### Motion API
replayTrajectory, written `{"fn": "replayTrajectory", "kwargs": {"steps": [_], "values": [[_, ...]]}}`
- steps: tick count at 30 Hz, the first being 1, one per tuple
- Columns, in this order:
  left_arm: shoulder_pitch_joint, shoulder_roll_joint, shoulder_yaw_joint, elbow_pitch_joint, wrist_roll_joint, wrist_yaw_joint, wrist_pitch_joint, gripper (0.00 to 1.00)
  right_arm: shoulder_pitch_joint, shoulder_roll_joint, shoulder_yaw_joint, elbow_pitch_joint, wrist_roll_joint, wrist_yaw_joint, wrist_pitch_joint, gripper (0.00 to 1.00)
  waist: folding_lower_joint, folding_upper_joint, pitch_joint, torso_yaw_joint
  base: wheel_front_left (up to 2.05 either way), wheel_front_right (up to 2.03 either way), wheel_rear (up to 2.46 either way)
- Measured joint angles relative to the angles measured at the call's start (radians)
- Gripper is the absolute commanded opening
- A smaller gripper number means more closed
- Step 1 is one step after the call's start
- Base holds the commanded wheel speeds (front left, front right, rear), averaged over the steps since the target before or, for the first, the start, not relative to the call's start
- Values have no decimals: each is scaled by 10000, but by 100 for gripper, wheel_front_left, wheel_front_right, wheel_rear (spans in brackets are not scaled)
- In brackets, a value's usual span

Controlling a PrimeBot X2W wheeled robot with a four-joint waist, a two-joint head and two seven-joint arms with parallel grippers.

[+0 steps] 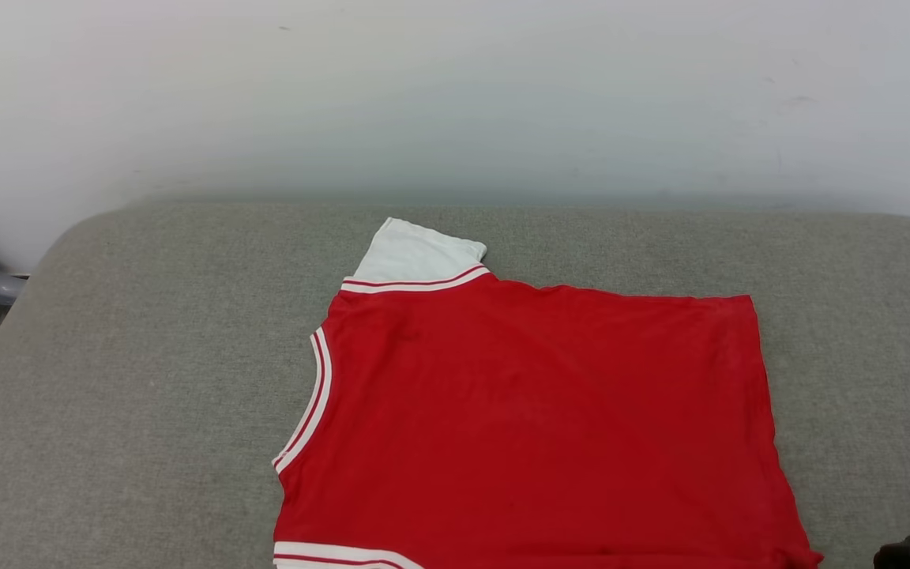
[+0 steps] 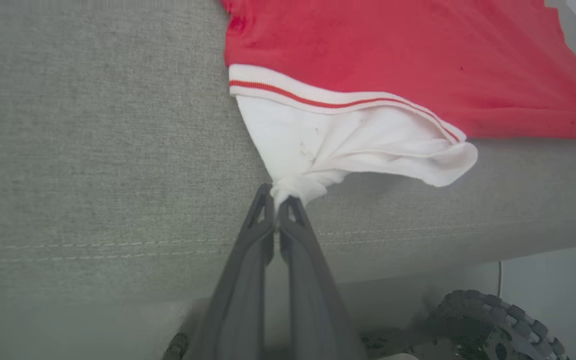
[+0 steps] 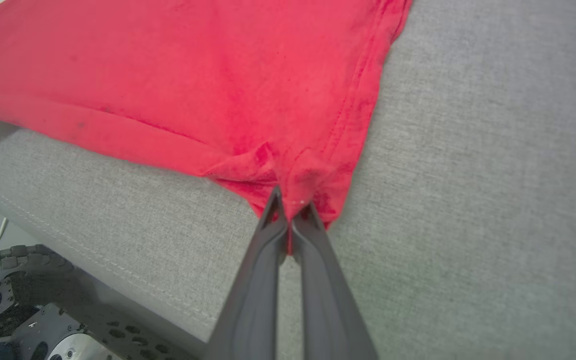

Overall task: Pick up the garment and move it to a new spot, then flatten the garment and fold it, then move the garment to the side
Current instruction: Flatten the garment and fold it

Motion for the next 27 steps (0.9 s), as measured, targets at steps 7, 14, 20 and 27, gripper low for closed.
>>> {"fn": "replayTrajectory", "kwargs": {"steps": [7, 14, 20, 27], "values": [[-583, 61, 27, 82, 560, -123, -299, 0, 257, 449, -938, -640, -288, 0, 502, 0, 1, 0, -54, 9, 0, 0, 0], [-2593, -52, -58, 754, 1325, -652, -38, 0, -73, 514, -1448, -1160, -357, 0, 1062, 0, 2, 0, 59, -77, 0, 0, 0], [-4506, -186, -96, 1335, 1670, -1246, 539, 0, -701, 663, -1605, -1310, -249, 0, 1505, 0, 3, 0, 420, -238, 0, 0, 0], [-6183, -497, -207, 2727, 1998, -2023, 644, 0, -1624, 731, -1592, -1216, -19, 0, 1783, 0, 3, 0, 1092, -359, 0, 0, 0]]}}
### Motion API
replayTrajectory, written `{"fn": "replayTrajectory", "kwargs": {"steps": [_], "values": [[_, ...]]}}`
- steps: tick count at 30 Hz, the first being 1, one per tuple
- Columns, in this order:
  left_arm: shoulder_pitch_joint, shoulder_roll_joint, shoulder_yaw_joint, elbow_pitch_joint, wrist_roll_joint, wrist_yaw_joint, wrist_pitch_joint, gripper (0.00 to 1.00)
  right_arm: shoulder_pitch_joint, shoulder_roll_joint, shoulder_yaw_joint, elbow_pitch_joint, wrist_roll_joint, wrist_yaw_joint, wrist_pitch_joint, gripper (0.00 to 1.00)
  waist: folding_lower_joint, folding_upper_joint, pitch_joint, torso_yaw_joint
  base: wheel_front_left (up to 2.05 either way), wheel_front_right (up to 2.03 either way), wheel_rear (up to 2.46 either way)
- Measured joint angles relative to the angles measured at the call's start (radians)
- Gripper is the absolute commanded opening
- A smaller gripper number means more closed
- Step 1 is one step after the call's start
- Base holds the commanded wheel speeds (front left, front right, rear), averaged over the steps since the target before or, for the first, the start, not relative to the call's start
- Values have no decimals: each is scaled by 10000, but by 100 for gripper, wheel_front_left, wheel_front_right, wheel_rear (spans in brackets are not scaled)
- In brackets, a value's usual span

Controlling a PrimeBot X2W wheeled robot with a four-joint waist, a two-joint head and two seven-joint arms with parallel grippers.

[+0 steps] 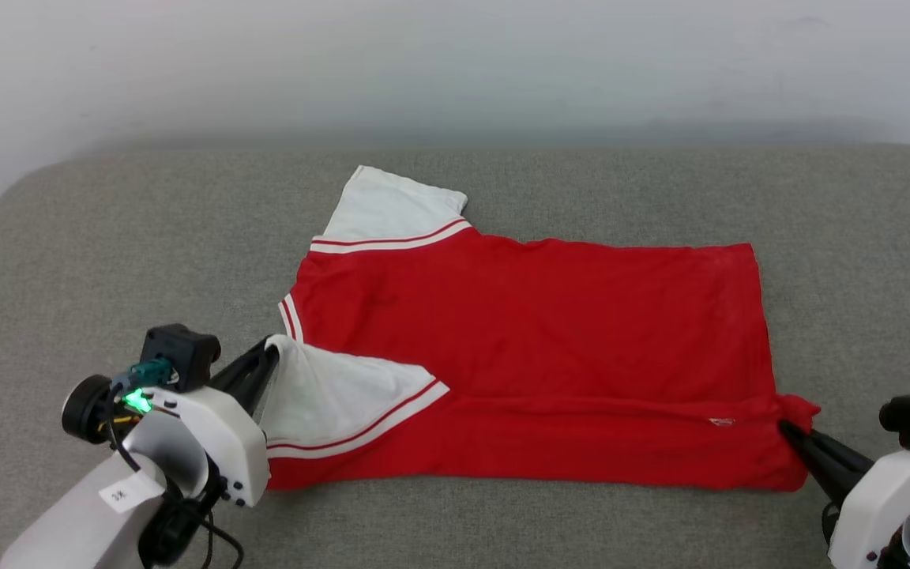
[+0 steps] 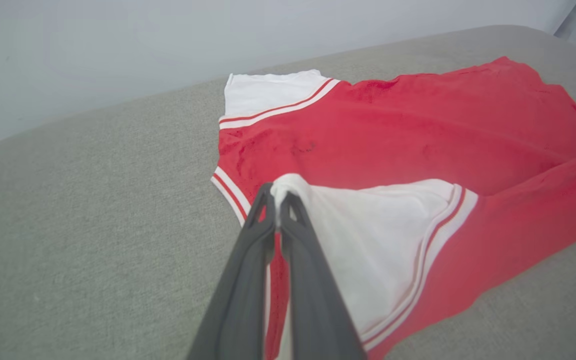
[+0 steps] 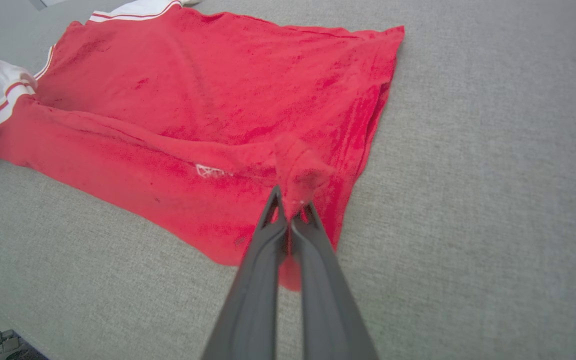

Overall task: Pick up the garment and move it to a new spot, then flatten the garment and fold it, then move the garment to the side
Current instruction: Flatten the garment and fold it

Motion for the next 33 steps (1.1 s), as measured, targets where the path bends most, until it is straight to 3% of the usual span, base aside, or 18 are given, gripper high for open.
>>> {"fn": "replayTrajectory", "kwargs": {"steps": [16, 24, 25, 26, 27, 28, 33], "values": [[-2654, -1246, -587, 4075, 464, -1384, -111, 0, -2313, 199, 920, 1891, -180, -2, 104, 0, 1, 0, 1644, -76, 0, 0, 0], [-2956, -1824, -1043, 5706, 242, -1712, -583, 0, -2787, 359, 1369, 2842, -171, 2, -140, 0, 0, 0, 1851, -55, 0, 0, 0], [-2971, -1889, -1070, 5802, 155, -1726, -685, 26, -2791, 374, 1381, 2876, -161, 2, -245, 0, 0, 0, 1807, -47, 0, 0, 0], [-2999, -1931, -1133, 5883, 104, -1741, -719, 75, -2788, 387, 1377, 2899, -159, 2, -343, 24, 0, 0, 1753, -34, 0, 0, 0], [-3041, -1956, -1193, 5946, 71, -1755, -786, 100, -2777, 407, 1344, 2928, -148, 2, -403, 72, 0, 0, 1693, -17, 0, 0, 0], [-3083, -1967, -1266, 5950, -23, -1755, -857, 100, -2749, 420, 1304, 2926, -123, 0, -485, 100, 0, 0, 1620, 4, 0, 0, 0], [-3276, -1737, -1720, 5448, -453, -1760, -732, 100, -2246, 408, 857, 2439, -117, -2, -968, 100, -1, 0, 1146, 145, 0, 0, 0]]}}
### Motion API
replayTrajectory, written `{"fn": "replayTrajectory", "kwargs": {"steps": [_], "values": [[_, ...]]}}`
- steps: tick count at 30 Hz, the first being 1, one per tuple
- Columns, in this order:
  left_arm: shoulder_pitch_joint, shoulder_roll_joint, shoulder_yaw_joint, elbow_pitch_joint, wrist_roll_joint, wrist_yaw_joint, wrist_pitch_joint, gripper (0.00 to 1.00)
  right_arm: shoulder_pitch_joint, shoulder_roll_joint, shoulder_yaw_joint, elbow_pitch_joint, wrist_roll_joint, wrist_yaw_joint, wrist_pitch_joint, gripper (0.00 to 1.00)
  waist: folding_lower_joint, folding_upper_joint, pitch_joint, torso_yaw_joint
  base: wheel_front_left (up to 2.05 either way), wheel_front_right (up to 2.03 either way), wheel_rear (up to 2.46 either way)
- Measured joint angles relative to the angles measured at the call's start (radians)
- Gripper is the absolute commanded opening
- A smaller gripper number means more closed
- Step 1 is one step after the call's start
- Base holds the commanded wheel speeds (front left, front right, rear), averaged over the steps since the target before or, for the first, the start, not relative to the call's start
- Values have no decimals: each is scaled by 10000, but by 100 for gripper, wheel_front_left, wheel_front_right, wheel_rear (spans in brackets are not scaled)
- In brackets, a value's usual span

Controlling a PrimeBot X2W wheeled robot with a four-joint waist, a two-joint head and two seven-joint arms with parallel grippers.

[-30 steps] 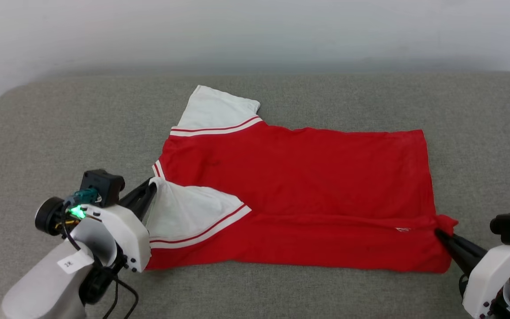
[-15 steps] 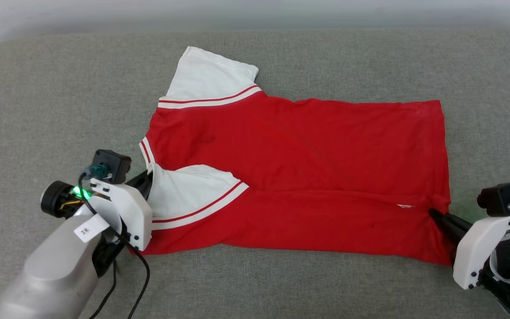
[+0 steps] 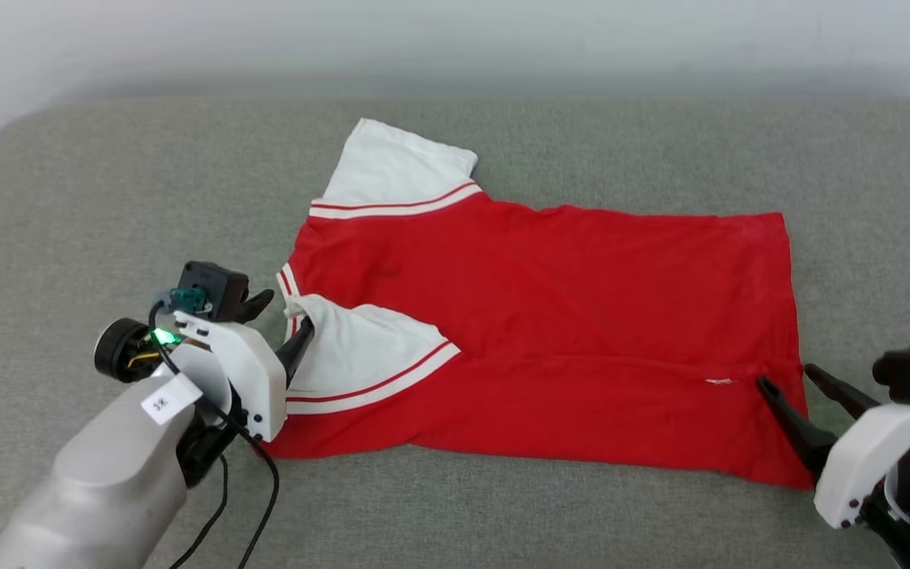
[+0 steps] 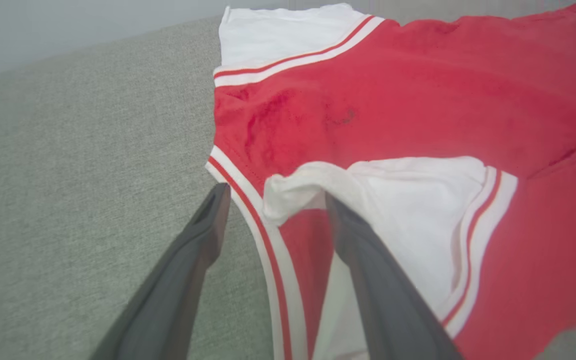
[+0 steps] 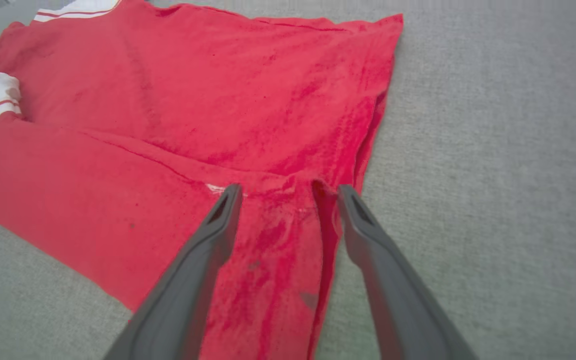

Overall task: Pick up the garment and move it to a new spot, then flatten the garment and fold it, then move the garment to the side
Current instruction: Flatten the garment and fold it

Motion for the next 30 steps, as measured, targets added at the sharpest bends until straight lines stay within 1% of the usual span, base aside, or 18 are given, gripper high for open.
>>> {"fn": "replayTrajectory", "kwargs": {"steps": [2, 6, 8, 13, 18, 21, 23, 26, 30], "values": [[-70, 219, -161, -416, -345, -6, 219, 100, 331, 2, -226, -282, -19, 0, -63, 100, 0, 0, -206, 63, 0, 0, 0], [-488, 867, -477, -1057, -663, -6, 708, 100, 855, 4, -654, -736, -280, 0, -75, 100, -1, 0, -564, 177, 0, 0, 0], [-669, 1026, -639, -1352, -846, -6, 1108, 100, 1092, 44, -853, -901, -397, 0, -19, 100, -1, 0, -717, 230, 0, 0, 0], [-1024, 1381, -1126, -1964, -1570, -6, 2832, 100, 1440, 244, -1258, -1344, -727, 0, 138, 100, -1, 0, -1013, 347, 0, 0, 0], [-1203, 1555, -1670, -2424, -2633, -6, 5172, 100, 1657, 424, -1547, -1655, -890, 0, 408, 100, -1, 0, -1158, 436, 0, 0, 0], [-1233, 1603, -1933, -2598, -3287, -6, 6337, 100, 1731, 518, -1647, -1820, -945, 0, 560, 100, -1, 0, -1169, 448, 0, 0, 0], [-1231, 1687, -2155, -2606, -3469, -6, 6926, 100, 1732, 568, -1695, -1914, -1009, 0, 654, 100, -1, 0, -1141, 428, 0, 0, 0], [-1188, 1785, -2349, -2477, -3685, -6, 7451, 100, 1732, 635, -1749, -2025, -1045, 0, 771, 100, -1, 0, -1029, 377, 0, 0, 0], [-1004, 1682, -2451, -2027, -3885, -6, 7547, 100, 1685, 761, -1766, -2079, -1114, 0, 872, 100, -1, 0, -816, 259, 0, 0, 0]]}}
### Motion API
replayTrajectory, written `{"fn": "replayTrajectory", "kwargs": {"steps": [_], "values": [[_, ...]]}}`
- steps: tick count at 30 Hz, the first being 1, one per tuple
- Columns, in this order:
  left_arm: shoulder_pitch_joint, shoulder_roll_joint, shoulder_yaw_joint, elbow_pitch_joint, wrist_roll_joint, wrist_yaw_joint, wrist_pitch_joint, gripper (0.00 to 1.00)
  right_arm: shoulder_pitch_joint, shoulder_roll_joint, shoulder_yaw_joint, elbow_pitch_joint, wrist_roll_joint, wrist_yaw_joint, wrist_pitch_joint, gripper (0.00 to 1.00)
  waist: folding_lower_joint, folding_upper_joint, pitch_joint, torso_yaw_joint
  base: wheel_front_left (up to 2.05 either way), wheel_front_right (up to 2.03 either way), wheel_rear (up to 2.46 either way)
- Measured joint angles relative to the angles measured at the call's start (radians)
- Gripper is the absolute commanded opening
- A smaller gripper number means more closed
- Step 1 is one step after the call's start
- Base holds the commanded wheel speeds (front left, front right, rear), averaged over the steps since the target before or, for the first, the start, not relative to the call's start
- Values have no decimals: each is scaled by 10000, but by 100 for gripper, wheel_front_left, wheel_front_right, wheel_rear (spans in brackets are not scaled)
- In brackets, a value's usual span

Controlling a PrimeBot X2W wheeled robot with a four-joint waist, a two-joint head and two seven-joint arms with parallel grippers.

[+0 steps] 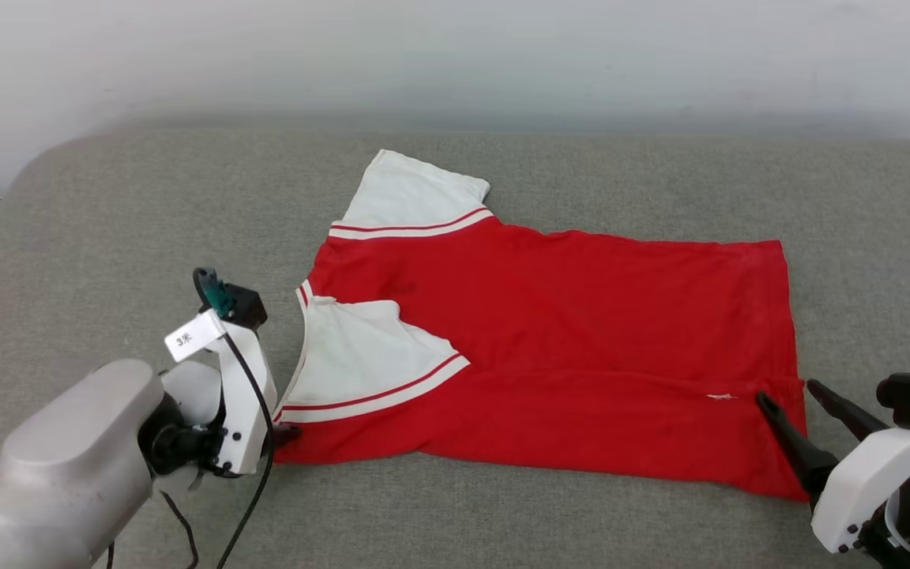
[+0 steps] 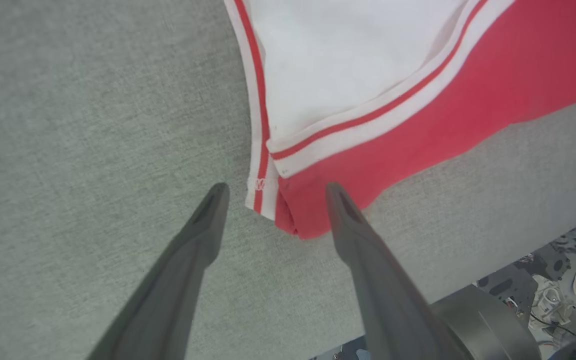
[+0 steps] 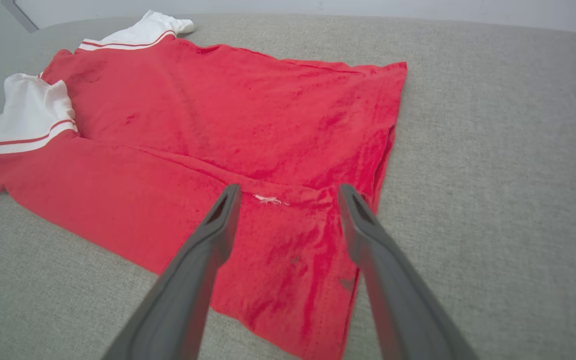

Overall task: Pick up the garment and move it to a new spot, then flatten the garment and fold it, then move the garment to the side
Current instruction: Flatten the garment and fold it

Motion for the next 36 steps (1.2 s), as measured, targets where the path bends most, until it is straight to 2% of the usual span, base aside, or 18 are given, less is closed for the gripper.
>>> {"fn": "replayTrajectory", "kwargs": {"steps": [9, 10, 11, 12, 18, 23, 31, 36], "values": [[373, -186, -407, 631, -192, 0, -100, 100, -257, 104, 71, 146, -6, 0, 69, 100, 0, 0, 404, -307, 0, 0, 0], [384, -180, -428, 637, -234, 0, -165, 91, -275, 104, 77, 169, -4, 0, 65, 100, 0, 0, 406, -324, 0, 0, 0], [394, -174, -466, 623, -221, 0, -314, 26, -294, 104, 77, 178, -4, 0, 56, 100, 0, 0, 393, -334, 0, 0, 0], [408, -171, -518, 600, -211, 0, -443, 0, -321, 96, 71, 178, -2, 0, 54, 100, -1, 0, 369, -338, 0, 0, 0], [569, 21, -771, 307, -27, 0, -1375, 0, -516, -211, 25, 81, -115, 0, 182, 100, 0, 0, 83, -339, 0, 0, 0], [546, 439, -779, -136, 364, 0, -2428, 0, -828, -1168, 192, -470, -433, 0, 1001, 100, 0, 0, -143, -319, 0, 0, 0], [546, 548, -777, -771, 709, 61, -3043, 0, -909, -2318, 564, -1101, 297, 0, 3530, 100, 0, 0, -201, -198, 0, 0, 0], [546, 491, -779, -1087, 834, 209, -3172, 0, -906, -2266, 723, -899, 600, 0, 4500, 100, 0, 0, -99, -102, 0, 0, 0]]}}
